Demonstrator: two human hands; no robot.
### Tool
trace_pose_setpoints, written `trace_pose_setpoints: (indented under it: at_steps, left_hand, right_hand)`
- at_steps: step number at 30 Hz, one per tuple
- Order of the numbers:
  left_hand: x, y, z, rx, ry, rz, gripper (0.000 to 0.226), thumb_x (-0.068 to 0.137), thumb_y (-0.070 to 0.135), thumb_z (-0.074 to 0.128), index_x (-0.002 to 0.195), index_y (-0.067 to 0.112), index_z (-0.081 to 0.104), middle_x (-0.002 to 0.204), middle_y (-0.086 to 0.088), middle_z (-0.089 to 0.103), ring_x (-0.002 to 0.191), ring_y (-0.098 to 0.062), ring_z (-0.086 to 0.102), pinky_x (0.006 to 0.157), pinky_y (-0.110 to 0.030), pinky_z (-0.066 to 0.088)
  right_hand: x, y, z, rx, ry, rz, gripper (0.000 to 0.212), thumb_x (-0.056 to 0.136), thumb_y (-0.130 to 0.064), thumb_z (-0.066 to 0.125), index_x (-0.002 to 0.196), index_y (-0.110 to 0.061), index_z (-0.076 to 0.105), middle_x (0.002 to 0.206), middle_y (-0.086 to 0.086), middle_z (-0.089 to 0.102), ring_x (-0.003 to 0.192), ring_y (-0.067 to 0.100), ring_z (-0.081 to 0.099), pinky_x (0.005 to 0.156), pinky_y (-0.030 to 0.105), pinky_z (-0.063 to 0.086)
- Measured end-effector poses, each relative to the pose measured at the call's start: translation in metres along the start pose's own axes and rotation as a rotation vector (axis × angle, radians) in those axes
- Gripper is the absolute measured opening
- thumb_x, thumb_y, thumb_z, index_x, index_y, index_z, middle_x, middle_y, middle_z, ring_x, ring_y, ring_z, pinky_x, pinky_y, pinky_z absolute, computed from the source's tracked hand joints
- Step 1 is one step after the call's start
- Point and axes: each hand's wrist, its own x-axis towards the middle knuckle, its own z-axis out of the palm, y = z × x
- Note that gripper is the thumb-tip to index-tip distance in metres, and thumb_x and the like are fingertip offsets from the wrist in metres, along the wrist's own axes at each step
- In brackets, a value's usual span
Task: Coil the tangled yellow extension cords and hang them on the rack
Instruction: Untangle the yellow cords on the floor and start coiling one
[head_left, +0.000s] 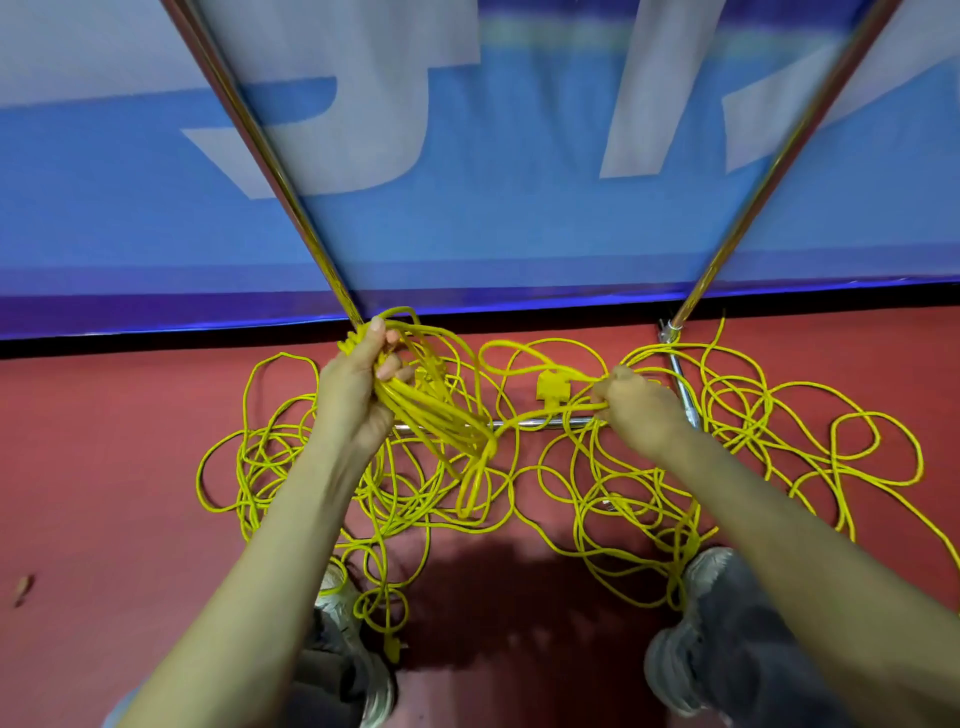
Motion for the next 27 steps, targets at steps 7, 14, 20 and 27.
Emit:
trace_pose_setpoints:
  at_steps: [7,14,20,27]
  left_hand:
    - [-0.005,-0.003,0.009,-0.096,0.051,-0.001,0.019,0.101,0.014,0.047,0.082,0.011,0.050,0.069,0.002,0.051,0.037,-0.003,0.034,0.042,-0.017,0.038]
    - [-0.007,-0.007,0.016,-0.108,0.029,-0.056,0.020,0.101,0.016,0.047,0.082,0.009,0.050,0.072,0.002,0.049,0.037,-0.003,0.034,0.041,-0.016,0.038]
    - [-0.007,-0.008,0.009,0.058,0.009,-0.049,0.021,0.100,0.019,0.049,0.080,0.012,0.051,0.068,0.002,0.045,0.040,-0.004,0.036,0.044,-0.018,0.041]
    - [-0.003,-0.010,0.004,0.440,-0.046,-0.068,0.028,0.101,0.017,0.037,0.076,0.012,0.048,0.056,0.000,0.046,0.038,-0.010,0.036,0.042,-0.021,0.038]
  right_hand:
    - [-0.001,-0.021,0.037,0.086,0.031,-0.157,0.050,0.087,-0.016,0.059,0.135,-0.022,0.046,0.142,0.007,0.035,0.134,0.028,0.031,0.103,0.038,0.037]
    - [-0.013,-0.056,0.039,0.807,0.015,-0.410,0.032,0.076,-0.002,0.074,0.106,-0.006,0.063,0.101,0.002,0.064,0.094,0.009,0.060,0.084,0.014,0.044]
    - [-0.009,-0.033,0.016,0.947,0.044,-0.272,0.023,0.082,0.003,0.066,0.082,-0.020,0.063,0.076,-0.004,0.066,0.072,0.002,0.060,0.071,0.021,0.049]
    - [-0.009,-0.043,-0.009,1.361,-0.092,-0.195,0.014,0.094,0.001,0.048,0.087,-0.004,0.059,0.074,0.004,0.063,0.064,0.003,0.064,0.067,0.016,0.051]
